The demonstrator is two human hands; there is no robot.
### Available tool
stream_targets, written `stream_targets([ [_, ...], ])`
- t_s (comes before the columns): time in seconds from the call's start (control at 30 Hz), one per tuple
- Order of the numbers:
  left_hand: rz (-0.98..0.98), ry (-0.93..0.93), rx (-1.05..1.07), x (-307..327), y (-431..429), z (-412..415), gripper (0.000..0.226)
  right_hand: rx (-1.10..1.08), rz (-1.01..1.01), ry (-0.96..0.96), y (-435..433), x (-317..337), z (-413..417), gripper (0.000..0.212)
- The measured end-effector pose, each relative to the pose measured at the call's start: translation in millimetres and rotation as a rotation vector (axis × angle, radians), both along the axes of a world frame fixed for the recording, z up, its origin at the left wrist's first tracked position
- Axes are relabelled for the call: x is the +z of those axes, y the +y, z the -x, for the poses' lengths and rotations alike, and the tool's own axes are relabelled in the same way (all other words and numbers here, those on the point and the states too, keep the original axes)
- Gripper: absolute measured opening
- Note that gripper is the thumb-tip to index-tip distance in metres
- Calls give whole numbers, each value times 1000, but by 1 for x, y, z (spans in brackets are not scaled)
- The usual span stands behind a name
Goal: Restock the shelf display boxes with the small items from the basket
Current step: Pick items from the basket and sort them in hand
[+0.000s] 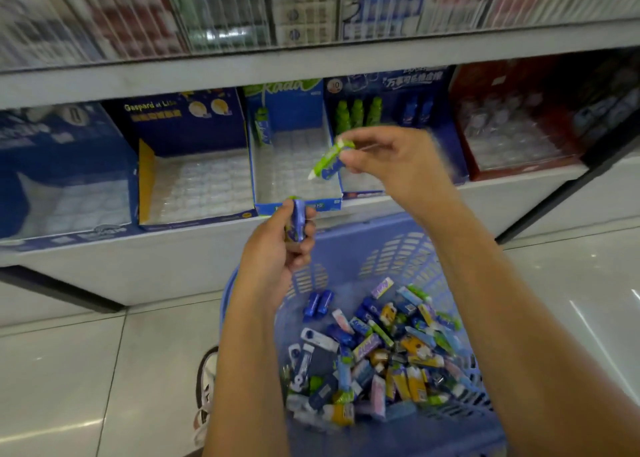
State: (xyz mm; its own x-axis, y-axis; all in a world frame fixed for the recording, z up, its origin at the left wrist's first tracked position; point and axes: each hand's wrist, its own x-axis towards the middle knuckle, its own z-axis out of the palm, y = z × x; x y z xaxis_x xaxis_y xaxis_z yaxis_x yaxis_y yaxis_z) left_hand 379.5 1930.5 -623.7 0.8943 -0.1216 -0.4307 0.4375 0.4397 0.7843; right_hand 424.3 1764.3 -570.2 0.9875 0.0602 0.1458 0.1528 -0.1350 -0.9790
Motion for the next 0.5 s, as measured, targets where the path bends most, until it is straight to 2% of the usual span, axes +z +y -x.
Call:
stream_targets([
  [0.13, -35, -45, 143, 3, 12, -1, 33, -60, 317, -152, 47, 0, -51, 18],
  [0.3, -202, -118, 272, -3, 26, 1, 31, -92, 474, -232, 83, -19, -94, 19],
  [0.43, -195, -117, 299, -5, 37, -1, 30, -61, 487, -187, 92, -22, -108, 17],
  [0.5, -207, -126, 290, -7, 40, -2, 30, 0, 583, -177, 93, -21, -113, 18],
])
